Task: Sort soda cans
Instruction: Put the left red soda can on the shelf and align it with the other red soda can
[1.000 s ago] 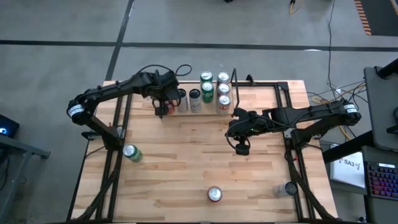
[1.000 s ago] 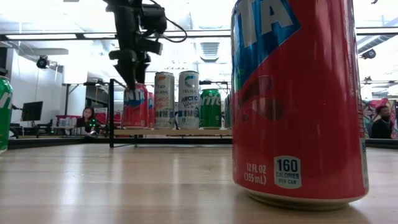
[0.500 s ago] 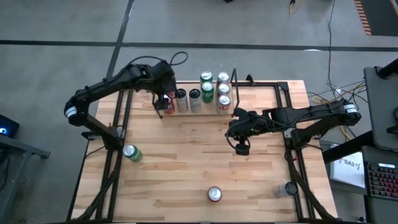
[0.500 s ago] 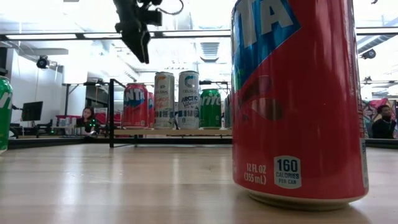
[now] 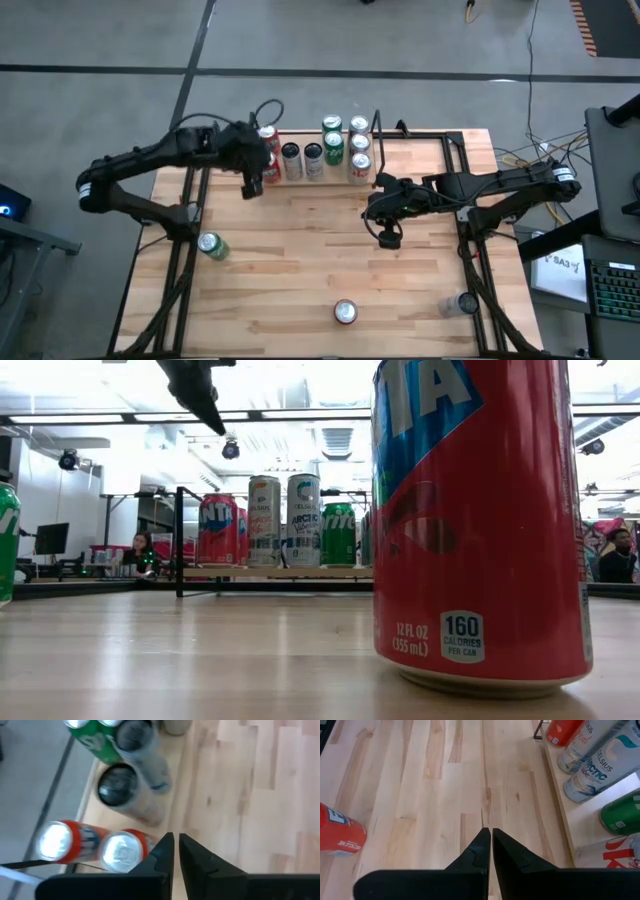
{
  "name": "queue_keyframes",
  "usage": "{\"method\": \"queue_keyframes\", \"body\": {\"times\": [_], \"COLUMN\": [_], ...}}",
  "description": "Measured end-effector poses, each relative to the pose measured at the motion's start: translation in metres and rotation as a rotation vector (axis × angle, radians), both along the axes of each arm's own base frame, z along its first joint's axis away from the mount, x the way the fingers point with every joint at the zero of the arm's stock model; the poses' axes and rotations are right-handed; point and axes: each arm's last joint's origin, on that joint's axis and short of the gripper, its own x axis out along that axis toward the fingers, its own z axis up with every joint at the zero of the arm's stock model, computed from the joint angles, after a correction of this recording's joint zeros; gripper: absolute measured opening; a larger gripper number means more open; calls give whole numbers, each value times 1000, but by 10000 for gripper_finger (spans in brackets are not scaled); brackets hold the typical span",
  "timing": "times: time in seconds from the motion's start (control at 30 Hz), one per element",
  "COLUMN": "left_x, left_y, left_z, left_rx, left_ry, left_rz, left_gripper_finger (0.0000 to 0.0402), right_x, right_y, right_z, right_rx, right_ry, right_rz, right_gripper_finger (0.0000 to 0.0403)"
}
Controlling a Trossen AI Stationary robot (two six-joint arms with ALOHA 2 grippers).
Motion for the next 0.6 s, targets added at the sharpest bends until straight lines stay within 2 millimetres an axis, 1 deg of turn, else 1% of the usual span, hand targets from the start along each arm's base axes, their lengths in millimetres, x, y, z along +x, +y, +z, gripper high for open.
{"method": "queue_keyframes", "body": {"times": [0.1,0.23,0.33,0.43,0.53,0.6], "left_x": [-2,-2,-4,-6,-5,-4], "left_y": [-9,-14,-14,-13,-11,-10], "left_z": [-15,-43,-64,-83,-96,-103], "left_rx": [-26,-53,-62,-23,16,12], "left_ry": [-29,-33,-23,10,6,2], "left_rz": [14,37,69,133,187,205], "left_gripper_finger": [15,2,2,1,0,0], "right_x": [0,1,1,1,1,1], "right_y": [0,0,0,0,0,0], "right_z": [0,1,1,1,1,1], "right_rx": [0,2,3,3,3,4], "right_ry": [-3,-10,-12,-15,-17,-20], "right_rz": [0,-1,-2,-2,-2,-2], "right_gripper_finger": [9,9,9,9,9,9]}}
